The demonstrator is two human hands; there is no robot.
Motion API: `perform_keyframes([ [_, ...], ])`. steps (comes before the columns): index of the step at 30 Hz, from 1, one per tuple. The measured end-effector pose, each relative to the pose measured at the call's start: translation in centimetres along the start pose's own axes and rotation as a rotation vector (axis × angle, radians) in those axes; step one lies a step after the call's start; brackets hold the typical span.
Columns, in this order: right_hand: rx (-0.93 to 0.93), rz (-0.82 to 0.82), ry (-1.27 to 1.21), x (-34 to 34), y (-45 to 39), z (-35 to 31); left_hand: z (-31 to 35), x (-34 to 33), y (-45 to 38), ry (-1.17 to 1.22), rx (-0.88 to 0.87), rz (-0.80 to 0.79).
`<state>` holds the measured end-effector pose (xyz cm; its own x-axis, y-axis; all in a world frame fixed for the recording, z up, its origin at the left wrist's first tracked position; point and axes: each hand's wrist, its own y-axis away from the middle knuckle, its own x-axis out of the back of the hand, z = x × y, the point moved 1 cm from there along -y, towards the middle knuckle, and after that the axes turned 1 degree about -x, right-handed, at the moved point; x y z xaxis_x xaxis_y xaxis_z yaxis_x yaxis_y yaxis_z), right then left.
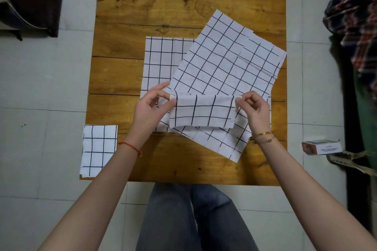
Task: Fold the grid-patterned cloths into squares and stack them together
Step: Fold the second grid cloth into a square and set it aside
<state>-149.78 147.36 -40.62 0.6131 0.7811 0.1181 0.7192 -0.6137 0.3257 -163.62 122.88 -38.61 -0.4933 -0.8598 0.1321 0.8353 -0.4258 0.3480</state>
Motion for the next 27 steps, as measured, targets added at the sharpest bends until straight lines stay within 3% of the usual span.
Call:
perform_keyframes([
  [5, -0.13, 0.113, 0.011, -0.3, -0.5, 1.4, -1.0, -1.3, -0.5, 0.025, 0.123, 0.091],
  [11, -0.293, 0.233, 0.225, -1.4, -1.1, 4.4, -4.8, -3.4, -2.1, -0.105, 0.313, 0.225],
  [14, -0.312, 0.273, 0.299, -1.9, -1.8, 5.1, -6.0, -4.1, -2.8, -0.217, 0.359, 0.185],
  [17, -0.291, 0.263, 0.41, -2.3, -2.4, 5.5, -6.2, -4.4, -2.9, -0.391, 0.262, 0.113],
  [19, -0.199, 0.215, 0.564, -2.9, -2.5, 5.5, -6.3, -4.5, -2.6, -0.585, 0.107, 0.078],
  [22, 0.146, 0.041, 0.941, -4.7, -2.3, 5.2, -7.1, -4.7, -2.3, -0.903, -0.126, -0.021],
  [24, 0.342, -0.136, 1.113, -6.7, -2.2, 5.2, -7.8, -5.0, -2.2, -1.081, -0.172, -0.093],
  [27, 0.397, -0.401, 1.289, -9.5, -1.5, 5.8, -8.7, -5.4, -1.9, -1.244, -0.119, -0.228],
])
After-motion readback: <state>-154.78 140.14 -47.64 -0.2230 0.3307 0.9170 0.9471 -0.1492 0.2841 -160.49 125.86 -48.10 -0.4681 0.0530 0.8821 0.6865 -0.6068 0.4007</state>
